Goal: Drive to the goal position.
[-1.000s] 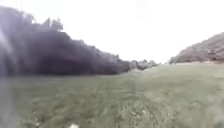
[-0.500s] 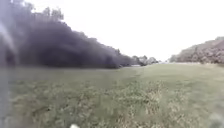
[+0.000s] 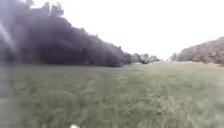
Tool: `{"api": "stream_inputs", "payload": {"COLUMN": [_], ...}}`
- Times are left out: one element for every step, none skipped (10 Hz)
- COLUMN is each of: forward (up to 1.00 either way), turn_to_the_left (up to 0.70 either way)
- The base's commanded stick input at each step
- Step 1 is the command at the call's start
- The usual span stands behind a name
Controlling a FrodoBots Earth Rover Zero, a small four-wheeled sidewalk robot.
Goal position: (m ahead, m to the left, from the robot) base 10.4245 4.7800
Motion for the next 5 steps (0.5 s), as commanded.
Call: {"api": "stream_inputs", "payload": {"forward": [0.85,0.85,0.85,0.85,0.85], "turn_to_the_left": [0.00,0.00,0.00,0.00,0.00]}}
